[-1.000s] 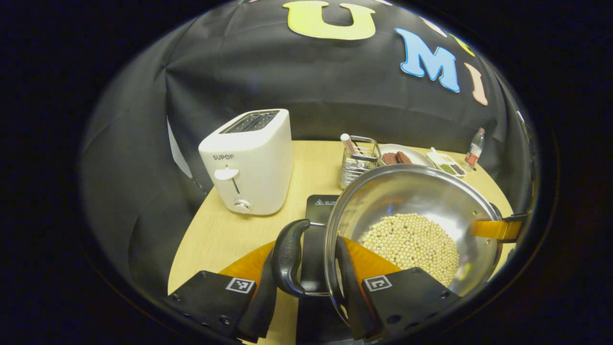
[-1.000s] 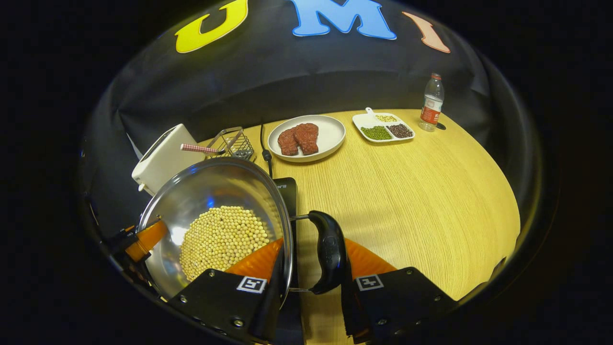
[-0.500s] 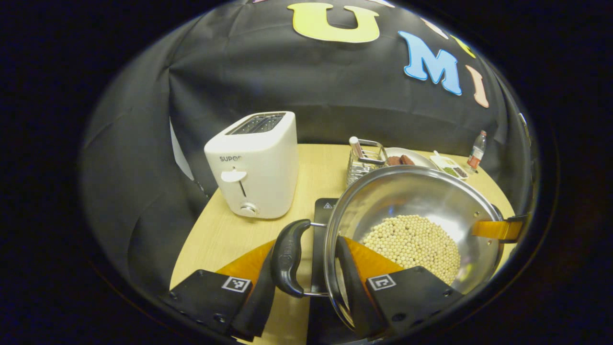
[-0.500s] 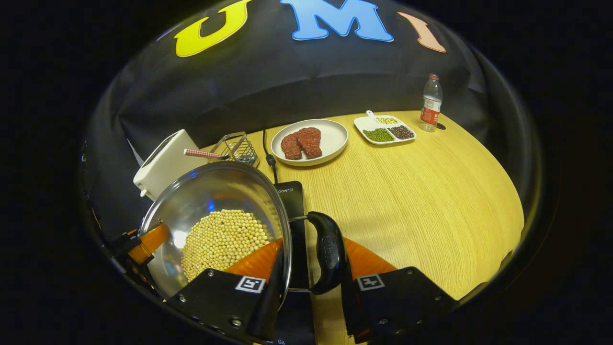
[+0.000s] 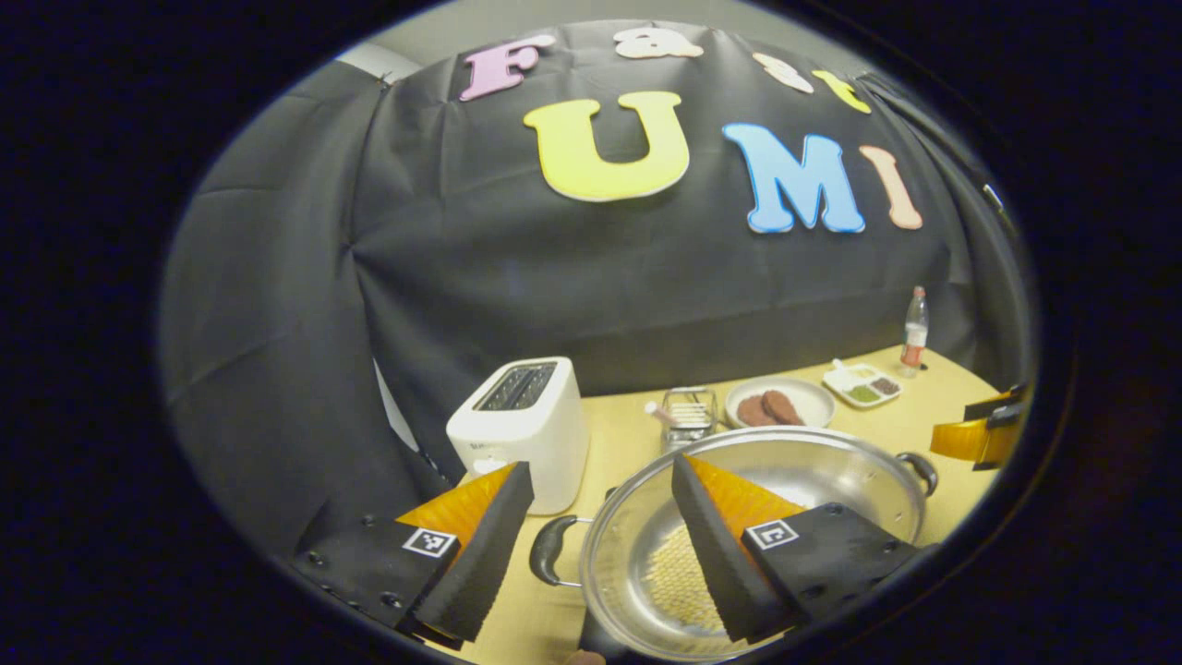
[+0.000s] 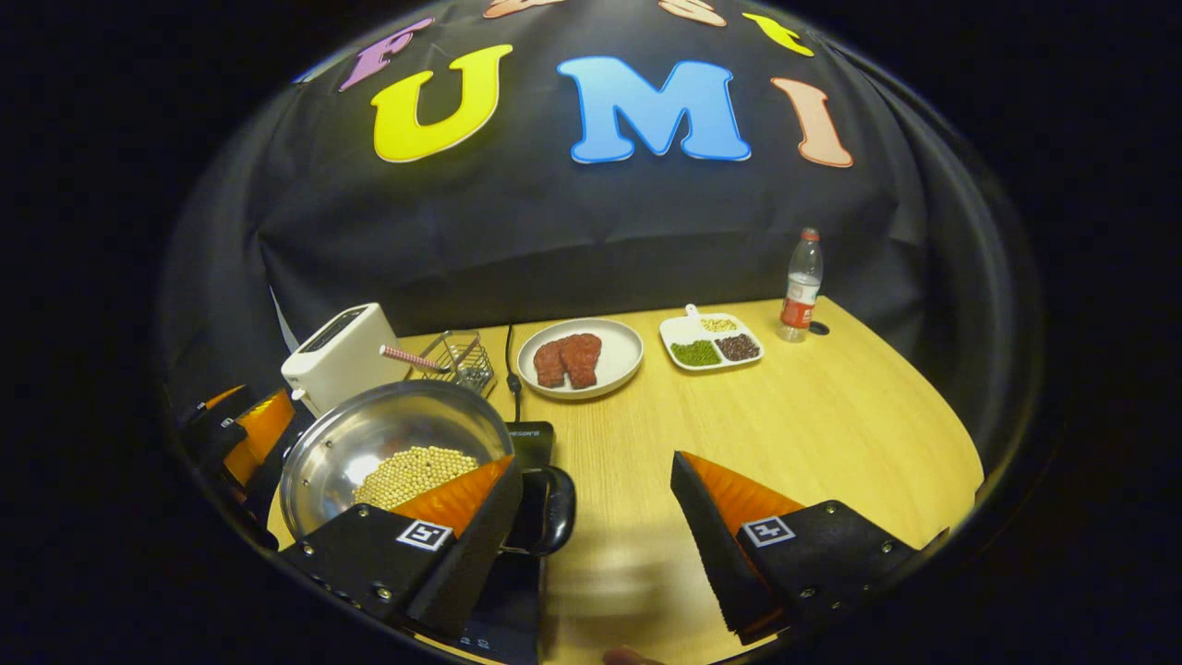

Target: First push the handle of the pot to place it horizontally, then grasp the pot with both hands and set it on the induction cooktop.

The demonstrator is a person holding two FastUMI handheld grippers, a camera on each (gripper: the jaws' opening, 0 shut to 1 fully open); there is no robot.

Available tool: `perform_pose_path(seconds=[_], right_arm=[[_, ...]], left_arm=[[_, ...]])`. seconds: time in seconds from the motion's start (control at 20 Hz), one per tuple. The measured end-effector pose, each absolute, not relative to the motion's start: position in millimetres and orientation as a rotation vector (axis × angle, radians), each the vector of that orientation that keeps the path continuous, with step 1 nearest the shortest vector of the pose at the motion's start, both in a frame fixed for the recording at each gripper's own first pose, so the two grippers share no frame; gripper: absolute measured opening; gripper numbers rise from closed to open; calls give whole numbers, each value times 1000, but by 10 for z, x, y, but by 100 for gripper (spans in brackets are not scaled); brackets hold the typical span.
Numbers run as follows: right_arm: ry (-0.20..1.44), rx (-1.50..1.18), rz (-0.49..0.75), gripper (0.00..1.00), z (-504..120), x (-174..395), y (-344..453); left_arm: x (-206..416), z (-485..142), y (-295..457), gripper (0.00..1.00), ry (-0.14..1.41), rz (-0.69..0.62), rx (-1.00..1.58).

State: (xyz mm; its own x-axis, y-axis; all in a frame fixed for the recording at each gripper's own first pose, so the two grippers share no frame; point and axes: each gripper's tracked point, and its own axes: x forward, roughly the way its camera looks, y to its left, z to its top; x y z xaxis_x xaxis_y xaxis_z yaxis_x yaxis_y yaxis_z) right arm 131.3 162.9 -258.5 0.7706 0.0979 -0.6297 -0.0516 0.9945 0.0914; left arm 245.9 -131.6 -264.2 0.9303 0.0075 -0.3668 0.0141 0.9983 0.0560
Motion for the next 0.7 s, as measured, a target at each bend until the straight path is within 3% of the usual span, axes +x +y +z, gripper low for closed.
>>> perform_pose_path(seconds=[0.2,0.3,0.7], right_arm=[[557,5,90,98,-2052,1111,1034],[496,-26,99,98,-1804,1046,754],[369,8,110,98,-1059,220,-261]], left_arm=[[2105,-2080,-1822,91,306,-5,-41],[1924,-1851,-2127,100,277,-17,-76],[874,-1108,-3217,97,171,-69,-48]])
